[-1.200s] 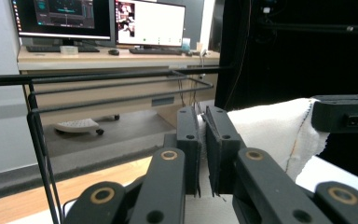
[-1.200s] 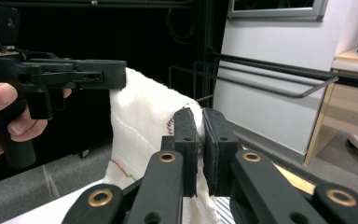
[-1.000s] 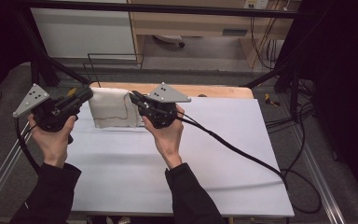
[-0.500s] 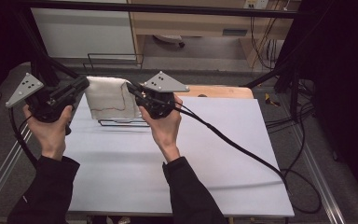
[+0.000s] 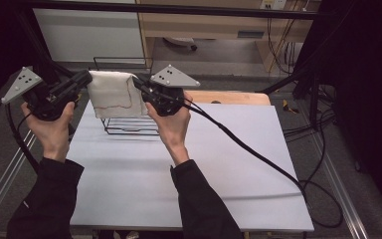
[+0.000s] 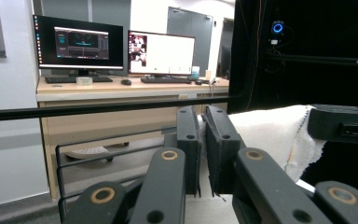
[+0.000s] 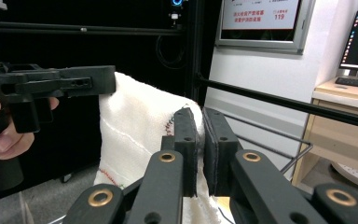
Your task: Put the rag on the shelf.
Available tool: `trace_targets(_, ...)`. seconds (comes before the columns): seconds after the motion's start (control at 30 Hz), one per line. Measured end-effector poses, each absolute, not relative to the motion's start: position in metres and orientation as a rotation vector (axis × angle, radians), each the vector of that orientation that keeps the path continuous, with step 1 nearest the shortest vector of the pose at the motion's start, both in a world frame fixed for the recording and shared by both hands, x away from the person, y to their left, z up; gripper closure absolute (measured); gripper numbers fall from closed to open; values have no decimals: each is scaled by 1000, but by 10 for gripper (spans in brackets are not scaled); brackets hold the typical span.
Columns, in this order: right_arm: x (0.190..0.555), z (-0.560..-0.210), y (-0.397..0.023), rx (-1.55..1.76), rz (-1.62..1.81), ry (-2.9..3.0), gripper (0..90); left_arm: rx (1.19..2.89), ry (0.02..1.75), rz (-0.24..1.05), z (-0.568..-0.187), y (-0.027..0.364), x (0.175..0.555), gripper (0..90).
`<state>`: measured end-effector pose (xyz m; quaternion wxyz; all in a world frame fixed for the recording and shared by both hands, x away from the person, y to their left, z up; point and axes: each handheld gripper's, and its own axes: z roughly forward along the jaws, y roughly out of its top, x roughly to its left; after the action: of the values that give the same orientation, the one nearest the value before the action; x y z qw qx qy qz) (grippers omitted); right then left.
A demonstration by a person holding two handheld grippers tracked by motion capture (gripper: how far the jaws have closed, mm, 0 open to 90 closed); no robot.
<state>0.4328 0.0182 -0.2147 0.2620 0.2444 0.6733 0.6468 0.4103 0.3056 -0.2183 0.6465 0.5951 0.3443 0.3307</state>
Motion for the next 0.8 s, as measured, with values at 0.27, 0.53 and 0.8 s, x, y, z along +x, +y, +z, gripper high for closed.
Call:
trace_targets(0.27,439,-201,24,652,1765,1799,852,1338,778,778,-207,310,415,846)
trace_targets(0.53,446,-191,30,647,1767,1779,852,1325,774,802,-196,312,421,846)
trace_targets(0.8,455,-180,36,644,1759,1764,852,1310,785,809,-187,315,433,846)
